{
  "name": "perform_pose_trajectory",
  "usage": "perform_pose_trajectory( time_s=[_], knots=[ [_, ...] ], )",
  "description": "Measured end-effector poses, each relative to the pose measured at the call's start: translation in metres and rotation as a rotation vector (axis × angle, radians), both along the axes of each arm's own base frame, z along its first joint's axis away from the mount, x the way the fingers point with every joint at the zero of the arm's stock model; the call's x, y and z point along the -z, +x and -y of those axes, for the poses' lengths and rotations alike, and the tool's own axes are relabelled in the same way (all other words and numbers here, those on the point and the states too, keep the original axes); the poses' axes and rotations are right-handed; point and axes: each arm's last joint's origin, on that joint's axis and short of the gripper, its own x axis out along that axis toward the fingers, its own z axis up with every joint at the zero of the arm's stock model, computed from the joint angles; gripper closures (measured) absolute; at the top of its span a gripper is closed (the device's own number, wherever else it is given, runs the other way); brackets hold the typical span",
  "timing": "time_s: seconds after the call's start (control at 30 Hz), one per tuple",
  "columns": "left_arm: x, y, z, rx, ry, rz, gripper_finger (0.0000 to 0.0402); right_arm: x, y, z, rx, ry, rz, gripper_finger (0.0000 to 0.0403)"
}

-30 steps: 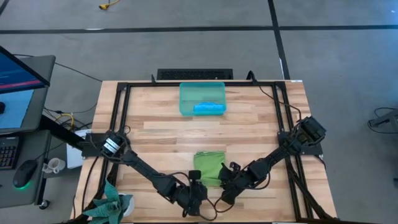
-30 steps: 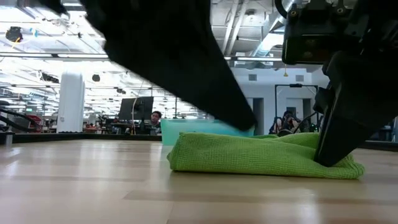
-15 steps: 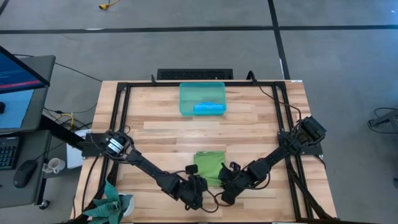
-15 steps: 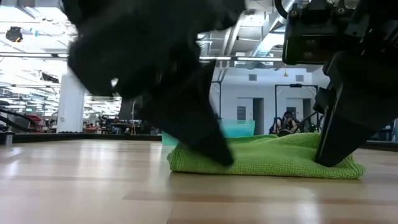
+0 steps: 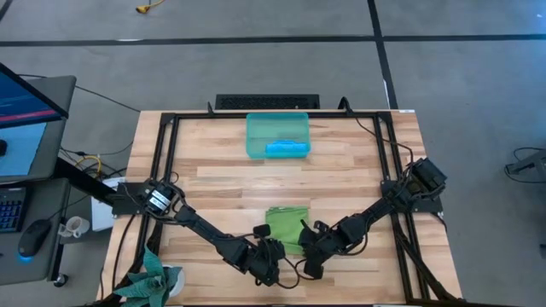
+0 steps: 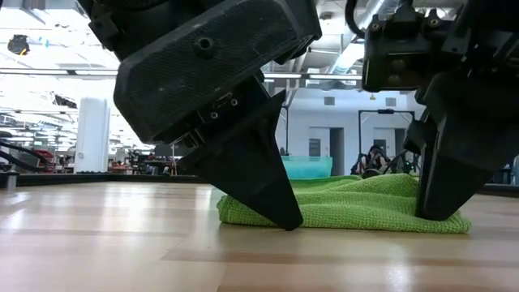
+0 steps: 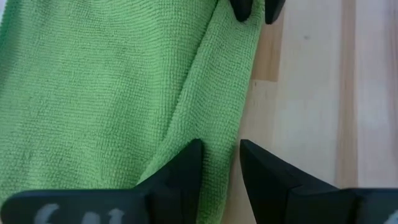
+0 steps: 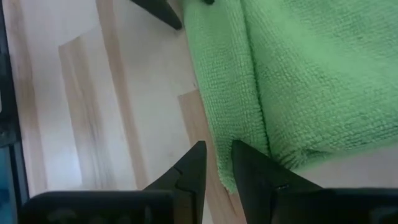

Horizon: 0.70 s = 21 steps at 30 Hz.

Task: Roll microfiber towels into tight, uniform cylinder then place into a basket
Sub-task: Roll the green microfiber cloth

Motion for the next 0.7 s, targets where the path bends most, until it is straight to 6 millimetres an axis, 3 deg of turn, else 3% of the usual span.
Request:
perform_pose_trajectory(
  time_s=[0.17, 0.4, 0.57, 0.7],
  knots=[
    [0.001, 0.0, 0.0, -0.001, -0.007, -0.004, 0.03, -0.007, -0.002, 0.003, -0.04, -0.025, 0.005, 0.0301],
    [0.002, 0.0, 0.0, -0.003, -0.013, -0.008, 0.03, -0.048, -0.026, 0.003, -0.037, -0.164, 0.103, 0.0301],
    [0.002, 0.0, 0.0, -0.002, -0.015, -0.005, 0.03, -0.075, -0.062, -0.019, -0.173, -0.335, 0.25, 0.0301],
    [0.002, 0.0, 0.0, -0.002, -0.015, -0.005, 0.03, -0.076, -0.084, -0.043, -0.288, -0.413, 0.329, 0.0301]
  ],
)
